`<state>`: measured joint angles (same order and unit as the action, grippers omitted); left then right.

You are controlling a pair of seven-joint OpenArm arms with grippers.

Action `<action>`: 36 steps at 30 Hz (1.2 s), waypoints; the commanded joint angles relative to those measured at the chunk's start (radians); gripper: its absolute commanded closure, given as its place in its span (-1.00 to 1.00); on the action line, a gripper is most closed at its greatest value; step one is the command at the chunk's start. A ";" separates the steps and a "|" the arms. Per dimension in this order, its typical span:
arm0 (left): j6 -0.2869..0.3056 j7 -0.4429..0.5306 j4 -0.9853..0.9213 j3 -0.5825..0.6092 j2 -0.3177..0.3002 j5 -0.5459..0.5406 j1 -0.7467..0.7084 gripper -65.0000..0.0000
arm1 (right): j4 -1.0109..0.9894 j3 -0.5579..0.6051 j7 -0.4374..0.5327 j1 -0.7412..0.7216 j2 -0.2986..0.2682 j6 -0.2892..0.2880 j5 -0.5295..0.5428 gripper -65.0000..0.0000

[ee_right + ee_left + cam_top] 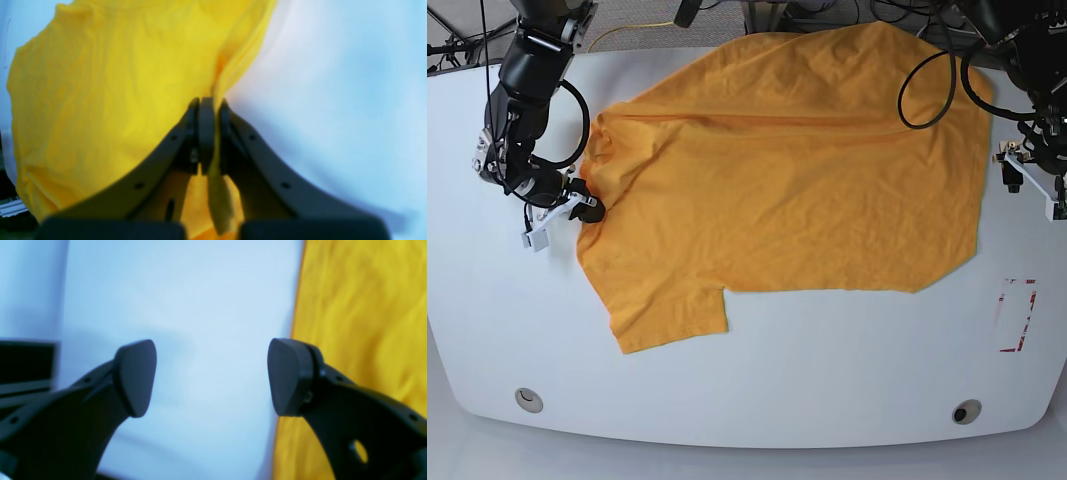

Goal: Fold the T-shirt properly
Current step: 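Release the shirt and move both grippers to the hem corners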

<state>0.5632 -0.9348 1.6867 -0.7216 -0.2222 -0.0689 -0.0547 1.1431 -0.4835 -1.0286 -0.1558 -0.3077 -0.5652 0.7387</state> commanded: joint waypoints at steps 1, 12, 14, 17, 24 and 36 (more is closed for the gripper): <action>-0.001 0.016 -0.049 -0.003 -0.016 -0.002 0.054 -0.51 | 0.018 -0.004 0.014 -0.024 -0.021 -0.006 0.022 0.99; -0.001 0.018 -0.396 0.003 -0.013 -0.002 0.301 -0.74 | 0.021 -0.004 0.012 -0.023 -0.021 -0.006 0.022 1.00; -0.001 0.018 -0.442 0.003 -0.013 -0.002 0.324 -0.79 | 0.021 -0.004 0.012 -0.023 -0.021 -0.006 0.022 1.00; -0.001 0.020 -0.497 0.041 -0.013 -0.004 0.349 -0.79 | 0.021 -0.004 0.012 -0.021 -0.021 -0.006 0.022 1.00; -0.001 0.021 -0.518 0.122 0.024 -0.029 0.365 -0.79 | 0.021 -0.004 0.012 -0.023 -0.021 -0.006 0.023 1.00; -0.025 0.036 -0.567 0.211 0.065 -0.047 0.401 -0.60 | 0.022 -0.004 0.012 -0.024 -0.023 -0.005 0.023 1.00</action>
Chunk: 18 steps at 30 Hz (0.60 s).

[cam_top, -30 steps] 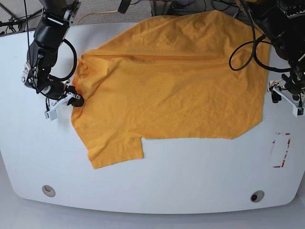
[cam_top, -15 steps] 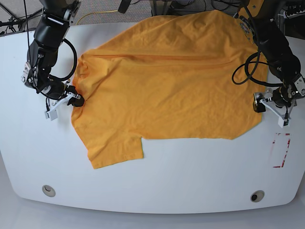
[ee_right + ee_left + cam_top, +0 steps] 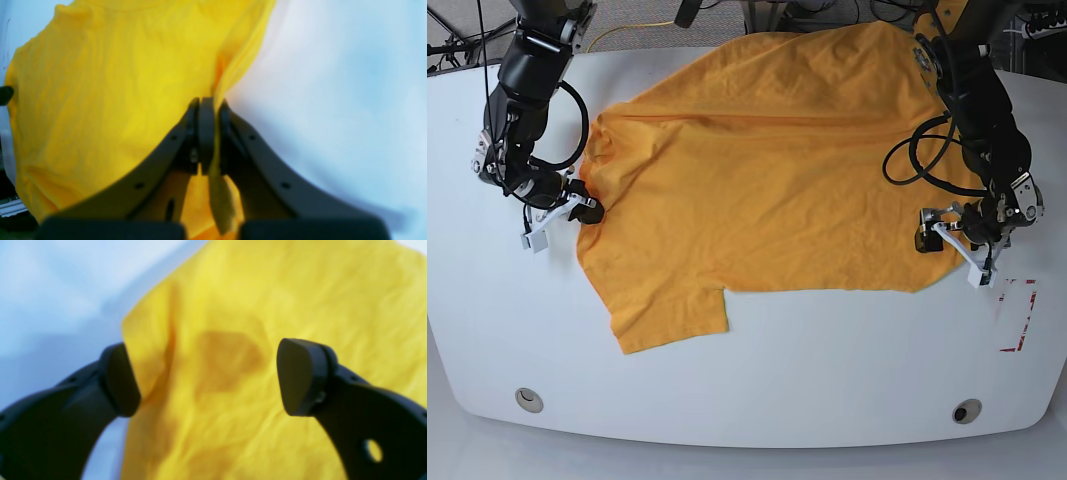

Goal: Fold the T-shirt properly
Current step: 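Release the shirt and move both grippers to the hem corners, then grasp the hem corners with both grippers and lift them over the shirt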

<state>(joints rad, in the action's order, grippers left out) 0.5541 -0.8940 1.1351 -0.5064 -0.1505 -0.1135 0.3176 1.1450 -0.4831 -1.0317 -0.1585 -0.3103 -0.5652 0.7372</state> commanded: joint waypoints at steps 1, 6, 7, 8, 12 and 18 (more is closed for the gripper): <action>-0.030 0.008 -0.039 -0.001 -0.007 -0.002 0.035 -0.47 | 0.020 -0.004 0.015 -0.022 -0.020 -0.005 0.025 1.00; -0.045 0.063 -0.105 -0.001 -0.011 -0.004 0.036 0.30 | 0.020 -0.004 0.015 -0.023 -0.020 -0.005 0.025 1.00; -0.047 0.063 -0.103 -0.001 -0.011 -0.002 0.036 0.48 | 0.020 -0.004 0.014 -0.023 -0.020 -0.005 0.025 1.00; -0.047 0.065 -0.103 -0.001 -0.011 -0.002 0.035 0.60 | 0.020 -0.004 0.014 -0.023 -0.020 -0.005 0.025 1.00; -0.047 0.060 -0.100 0.001 -0.011 -0.002 0.035 1.00 | 0.076 -0.004 0.014 -0.019 -0.020 -0.005 0.025 1.00; -0.042 0.055 0.001 0.001 -0.014 -0.004 0.030 1.00 | 0.197 -0.004 0.012 -0.020 -0.022 0.001 0.025 1.00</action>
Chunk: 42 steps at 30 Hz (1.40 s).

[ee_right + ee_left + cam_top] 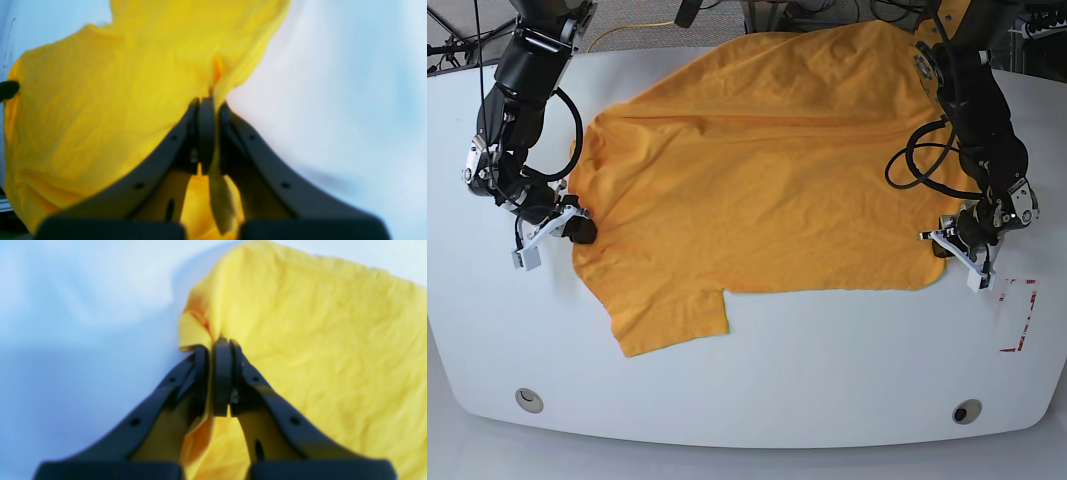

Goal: Fold the T-shirt properly
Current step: 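Grasp the hem corners with both grippers and lift them over the shirt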

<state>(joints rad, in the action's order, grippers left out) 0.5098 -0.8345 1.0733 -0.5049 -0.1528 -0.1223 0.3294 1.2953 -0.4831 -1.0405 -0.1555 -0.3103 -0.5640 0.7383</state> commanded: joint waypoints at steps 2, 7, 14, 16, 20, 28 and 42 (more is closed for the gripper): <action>0.003 -0.038 0.135 -0.001 -0.012 0.000 -0.009 1.00 | 0.066 -0.002 0.021 -0.031 -0.042 0.000 0.025 1.00; 0.111 -0.064 0.282 -0.001 -0.009 -0.043 -0.014 1.00 | 0.071 0.054 0.019 -0.106 -0.069 -0.004 0.023 1.00; 0.168 -0.159 0.423 0.004 -0.012 -0.099 0.047 1.00 | 0.070 0.171 0.019 -0.270 -0.148 -0.006 0.025 1.00; 0.168 -0.207 0.474 0.004 -0.012 -0.099 0.096 1.00 | 0.068 0.206 0.019 -0.338 -0.168 -0.006 0.025 1.00; 0.166 -0.236 0.569 0.002 -0.012 -0.098 0.182 1.00 | 0.066 0.309 0.019 -0.473 -0.234 -0.006 0.025 1.00; 0.165 -0.351 0.647 0.005 -0.054 -0.093 0.442 1.00 | 0.050 0.438 -0.019 -0.732 -0.321 -0.008 0.025 1.00; 0.125 -0.357 0.652 0.064 -0.100 -0.096 0.730 0.99 | -0.050 0.475 -0.146 -1.096 -0.401 -0.118 0.054 1.00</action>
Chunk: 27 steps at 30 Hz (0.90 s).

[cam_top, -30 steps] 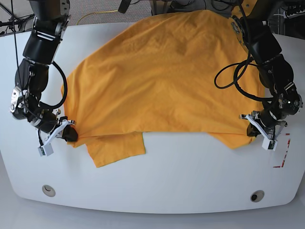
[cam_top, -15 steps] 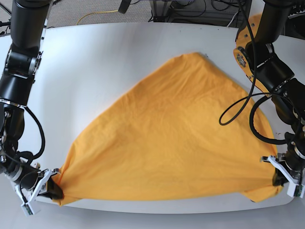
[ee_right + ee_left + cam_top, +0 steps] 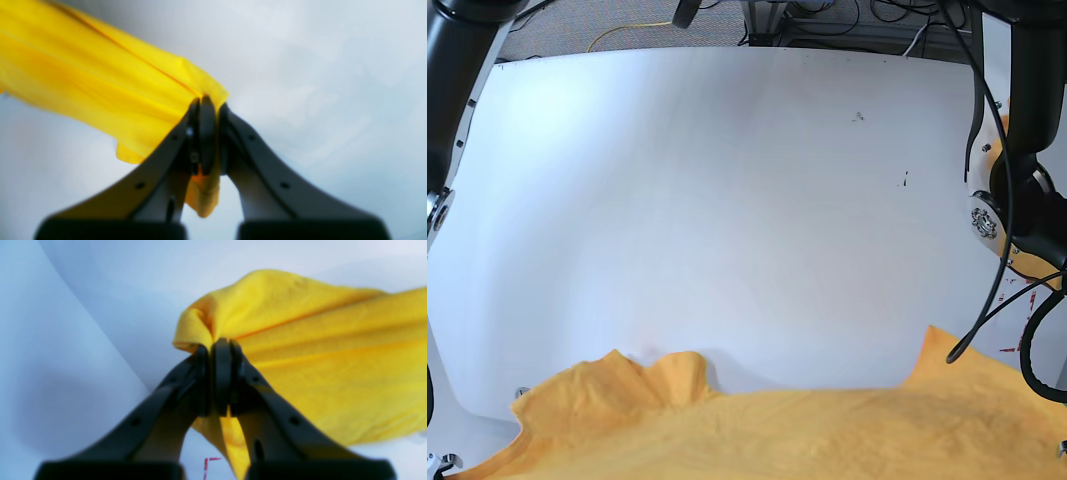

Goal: Fold the T-shirt properly
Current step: 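Grasp the hem corners with both grippers and lift them over the shirt, then lay the hem onto the collar edge with both grippers and release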

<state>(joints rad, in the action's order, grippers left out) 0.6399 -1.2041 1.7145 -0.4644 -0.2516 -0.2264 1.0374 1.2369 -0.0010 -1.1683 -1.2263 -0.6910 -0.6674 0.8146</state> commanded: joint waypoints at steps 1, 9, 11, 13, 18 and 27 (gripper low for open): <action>-0.005 0.013 0.012 0.033 0.001 0.006 0.002 1.00 | 0.008 -0.011 -0.023 -0.019 -0.020 -0.024 -0.022 1.00; -0.004 0.014 0.055 0.029 0.047 0.003 -0.257 1.00 | 0.137 -0.198 -0.028 0.360 -0.014 -0.031 -0.022 1.00; -0.004 0.014 0.115 0.022 0.050 0.005 -0.354 1.00 | 0.194 -0.261 -0.028 0.492 -0.011 -0.031 -0.022 1.00; -0.002 0.016 0.138 0.020 0.051 0.005 -0.438 1.00 | 0.232 -0.308 -0.028 0.603 0.024 -0.031 -0.022 1.00; -0.001 0.017 0.155 0.008 0.051 0.003 -0.656 1.00 | 0.333 -0.402 -0.028 0.885 0.112 -0.031 -0.022 1.00; 0.058 0.019 0.177 -0.086 0.047 0.006 -0.957 1.00 | 0.433 -0.509 -0.028 1.221 0.251 -0.031 -0.030 1.00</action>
<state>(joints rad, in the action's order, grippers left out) 0.6987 -1.2041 1.8721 -0.5369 -0.1894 -0.2180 0.0807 1.6505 -0.4877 -1.2182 -0.0376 -0.4358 -0.6979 0.7734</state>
